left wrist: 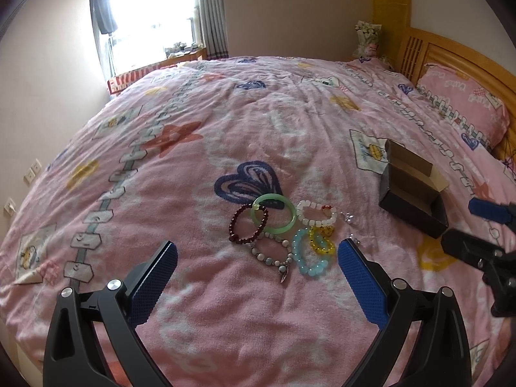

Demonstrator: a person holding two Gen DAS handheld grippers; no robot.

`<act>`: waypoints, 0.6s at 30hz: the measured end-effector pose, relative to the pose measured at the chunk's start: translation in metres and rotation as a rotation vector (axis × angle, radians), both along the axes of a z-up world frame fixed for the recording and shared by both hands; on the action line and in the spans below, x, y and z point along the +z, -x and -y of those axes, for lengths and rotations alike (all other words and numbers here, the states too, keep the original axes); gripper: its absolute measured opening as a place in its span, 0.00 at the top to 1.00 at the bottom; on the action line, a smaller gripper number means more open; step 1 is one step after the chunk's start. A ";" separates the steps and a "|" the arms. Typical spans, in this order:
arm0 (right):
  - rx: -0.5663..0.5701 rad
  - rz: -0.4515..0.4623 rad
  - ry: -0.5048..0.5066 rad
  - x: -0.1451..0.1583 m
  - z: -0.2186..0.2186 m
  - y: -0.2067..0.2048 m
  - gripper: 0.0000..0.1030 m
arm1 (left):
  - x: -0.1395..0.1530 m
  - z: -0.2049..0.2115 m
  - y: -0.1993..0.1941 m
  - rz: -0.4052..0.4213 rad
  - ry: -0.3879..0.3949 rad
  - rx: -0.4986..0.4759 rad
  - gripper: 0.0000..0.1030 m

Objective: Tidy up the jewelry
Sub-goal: 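Grasp the dark red bead bracelet with the left tool while the right tool grasps a silver earring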

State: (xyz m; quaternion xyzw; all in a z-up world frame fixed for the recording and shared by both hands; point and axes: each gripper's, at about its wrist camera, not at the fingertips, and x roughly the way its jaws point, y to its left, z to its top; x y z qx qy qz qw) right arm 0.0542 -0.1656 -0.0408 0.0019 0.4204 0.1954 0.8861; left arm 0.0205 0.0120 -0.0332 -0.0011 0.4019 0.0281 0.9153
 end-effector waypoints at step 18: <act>0.000 -0.285 -0.165 -0.104 -0.010 -0.079 0.54 | -0.085 -0.046 -0.082 -0.239 0.340 0.011 0.46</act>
